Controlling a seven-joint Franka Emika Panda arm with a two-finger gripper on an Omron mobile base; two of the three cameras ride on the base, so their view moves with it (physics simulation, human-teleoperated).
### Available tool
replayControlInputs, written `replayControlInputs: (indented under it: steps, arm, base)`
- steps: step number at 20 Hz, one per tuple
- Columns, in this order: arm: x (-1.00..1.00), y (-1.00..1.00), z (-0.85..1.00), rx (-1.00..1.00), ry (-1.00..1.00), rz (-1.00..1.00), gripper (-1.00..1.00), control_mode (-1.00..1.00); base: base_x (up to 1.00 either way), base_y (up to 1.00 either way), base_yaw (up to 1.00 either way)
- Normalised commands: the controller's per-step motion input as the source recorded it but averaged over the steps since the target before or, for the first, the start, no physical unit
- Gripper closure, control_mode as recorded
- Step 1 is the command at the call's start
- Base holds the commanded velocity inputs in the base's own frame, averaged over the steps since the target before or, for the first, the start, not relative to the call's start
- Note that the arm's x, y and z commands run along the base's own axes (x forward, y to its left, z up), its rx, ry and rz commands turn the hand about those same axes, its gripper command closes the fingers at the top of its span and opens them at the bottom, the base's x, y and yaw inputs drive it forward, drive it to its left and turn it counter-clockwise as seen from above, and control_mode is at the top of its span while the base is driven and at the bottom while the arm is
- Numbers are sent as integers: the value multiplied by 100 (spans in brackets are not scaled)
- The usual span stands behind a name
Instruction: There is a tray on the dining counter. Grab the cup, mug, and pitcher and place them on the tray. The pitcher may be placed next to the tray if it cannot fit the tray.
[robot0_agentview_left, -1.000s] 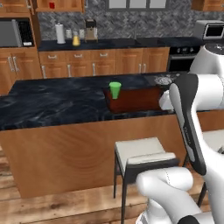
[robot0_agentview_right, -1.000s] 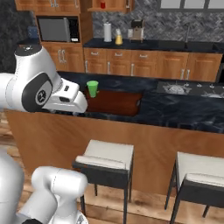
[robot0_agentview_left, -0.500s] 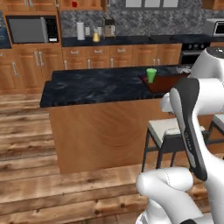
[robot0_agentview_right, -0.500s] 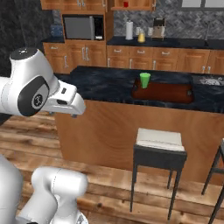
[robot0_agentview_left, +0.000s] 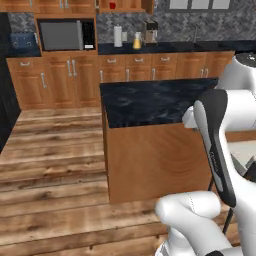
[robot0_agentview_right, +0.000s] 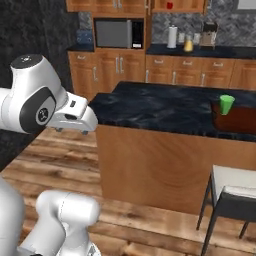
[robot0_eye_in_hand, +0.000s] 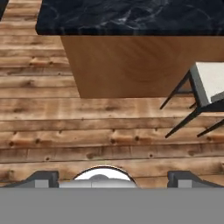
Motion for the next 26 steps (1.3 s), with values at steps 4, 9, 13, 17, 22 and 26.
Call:
replayControlInputs:
  steps: [4,9,13,17,22,26]
  arm:
    - [0,0,0,0,0,0,-100,100]
    - [0,0,0,0,0,0,-100,100]
    - [0,0,0,0,0,0,-100,100]
    - [0,0,0,0,0,0,-100,100]
    - [0,0,0,0,0,0,-100,100]
    - [0,0,0,0,0,0,-100,100]
  base:
    - [100,100,2]
    - [81,100,3]
    - [43,100,3]
    - [44,100,2]
    - [90,91,0]
    - [100,50,0]
